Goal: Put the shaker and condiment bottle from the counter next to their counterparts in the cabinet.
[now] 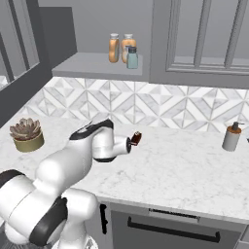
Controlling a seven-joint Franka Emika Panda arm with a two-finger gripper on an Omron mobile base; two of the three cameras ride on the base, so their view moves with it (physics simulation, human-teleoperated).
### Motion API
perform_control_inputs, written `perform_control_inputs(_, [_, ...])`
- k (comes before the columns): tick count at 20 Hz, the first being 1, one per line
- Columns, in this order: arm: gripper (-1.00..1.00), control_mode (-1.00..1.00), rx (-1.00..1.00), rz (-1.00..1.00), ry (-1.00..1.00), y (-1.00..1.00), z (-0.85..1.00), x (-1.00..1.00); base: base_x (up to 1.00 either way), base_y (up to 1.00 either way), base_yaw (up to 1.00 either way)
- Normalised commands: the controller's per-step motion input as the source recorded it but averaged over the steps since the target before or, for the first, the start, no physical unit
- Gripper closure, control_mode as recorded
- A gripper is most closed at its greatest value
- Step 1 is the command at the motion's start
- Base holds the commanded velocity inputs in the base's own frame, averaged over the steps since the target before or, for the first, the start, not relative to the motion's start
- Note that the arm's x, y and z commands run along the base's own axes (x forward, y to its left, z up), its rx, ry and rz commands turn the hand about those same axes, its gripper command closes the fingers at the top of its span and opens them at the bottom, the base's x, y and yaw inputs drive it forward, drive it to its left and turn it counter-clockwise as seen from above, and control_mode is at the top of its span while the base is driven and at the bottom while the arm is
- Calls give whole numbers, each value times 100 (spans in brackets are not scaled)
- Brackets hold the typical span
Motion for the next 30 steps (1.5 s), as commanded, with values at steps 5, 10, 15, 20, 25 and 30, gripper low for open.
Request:
perform_control_inputs(5, [100,-100,14,-26,0,-63,95,0,0,0,0])
perform_control_inputs(10, [100,-100,10,-29,0,-73,78,-7,0,0,0])
perform_control_inputs(15, [100,-100,4,-29,0,-67,75,-11,0,0,0])
perform_control_inputs(20, [100,-100,0,-25,0,-45,83,-5,0,0,0])
perform_control_inputs(25, [100,-100,-9,-23,0,-24,78,0,0,0,0])
perform_control_inputs(30, [100,-100,-4,-22,0,-18,92,-1,0,0,0])
